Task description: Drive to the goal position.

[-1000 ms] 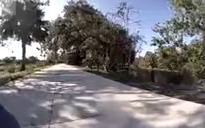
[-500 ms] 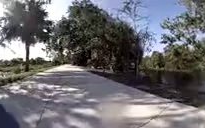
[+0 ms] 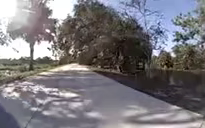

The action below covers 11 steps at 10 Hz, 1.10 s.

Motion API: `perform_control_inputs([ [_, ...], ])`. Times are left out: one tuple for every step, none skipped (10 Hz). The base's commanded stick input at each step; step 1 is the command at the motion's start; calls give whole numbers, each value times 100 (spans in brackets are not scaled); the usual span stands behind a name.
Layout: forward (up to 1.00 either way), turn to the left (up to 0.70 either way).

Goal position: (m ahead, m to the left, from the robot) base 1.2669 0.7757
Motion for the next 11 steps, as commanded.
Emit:
perform_control_inputs([
  [0, 45],
  [0, 45],
  [0, 45],
  [0, 45],
  [0, 45],
  [0, 45],
  [0, 45],
  [0, 45],
  [0, 45],
  [0, 45],
  [0, 45],
])
